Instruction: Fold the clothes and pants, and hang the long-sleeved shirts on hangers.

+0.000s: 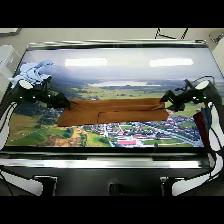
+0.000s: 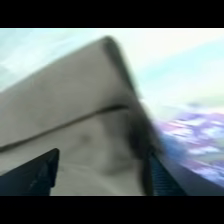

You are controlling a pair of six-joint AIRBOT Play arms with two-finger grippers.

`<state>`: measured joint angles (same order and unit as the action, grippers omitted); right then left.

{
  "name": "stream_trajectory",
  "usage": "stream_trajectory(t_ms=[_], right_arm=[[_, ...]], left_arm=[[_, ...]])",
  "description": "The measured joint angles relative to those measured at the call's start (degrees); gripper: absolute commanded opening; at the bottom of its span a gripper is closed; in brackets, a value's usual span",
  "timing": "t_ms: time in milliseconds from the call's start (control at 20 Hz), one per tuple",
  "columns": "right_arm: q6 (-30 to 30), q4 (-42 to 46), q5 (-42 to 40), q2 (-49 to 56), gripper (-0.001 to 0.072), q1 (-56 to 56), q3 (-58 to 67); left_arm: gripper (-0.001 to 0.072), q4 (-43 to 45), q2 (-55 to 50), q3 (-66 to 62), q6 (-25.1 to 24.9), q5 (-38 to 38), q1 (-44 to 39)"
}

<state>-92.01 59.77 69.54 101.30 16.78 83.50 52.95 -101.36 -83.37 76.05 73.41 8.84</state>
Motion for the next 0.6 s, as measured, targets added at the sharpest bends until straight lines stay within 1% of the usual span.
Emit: stream_trajectory(t_ms=[100, 200, 250, 300, 350, 400, 450, 500, 600], right_arm=[[0.1, 0.5, 2.0, 0.8, 0.0709, 1.7, 0.4], [1.4, -0.3, 3.5, 2.3, 0.0705, 2.2, 0.5], [2.1, -1.6, 4.0, 3.1, 0.067, 2.2, 0.6], [3.0, -3.1, 4.6, 3.9, 0.0606, 2.1, 0.7], [3.6, -5.3, 4.8, 4.9, 0.0478, 1.9, 0.8], [4.2, -6.6, 4.9, 5.7, 0.0308, 1.5, 0.8], [4.6, -7.3, 4.6, 6.4, 0.0064, 1.0, 0.7], [5.0, -7.9, 3.9, 6.9, 0.0041, 0.6, 0.7], [6.0, -10.3, 3.0, 7.1, 0.0037, -0.1, 1.0]], left_arm=[[0.0332, 0.0, 1.2, -0.3, 0.0, 2.4, 1.3], [0.0332, -0.1, 3.0, -0.4, -0.2, 4.2, 2.1], [0.0331, -0.3, 4.1, -0.4, -0.4, 4.6, 2.3], [0.0331, -0.6, 5.1, -0.5, -0.5, 4.9, 2.4], [0.0331, -1.3, 6.3, -0.5, -0.6, 5.4, 2.4], [0.033, -2.1, 7.4, -0.5, -0.7, 5.4, 2.2], [0.0329, -2.9, 8.4, -0.5, -0.9, 5.5, 2.0], [0.0316, -4.0, 9.5, -0.5, -0.9, 5.4, 1.6], [0.0313, -5.9, 10.9, -0.5, -1.1, 4.0, 0.1]])
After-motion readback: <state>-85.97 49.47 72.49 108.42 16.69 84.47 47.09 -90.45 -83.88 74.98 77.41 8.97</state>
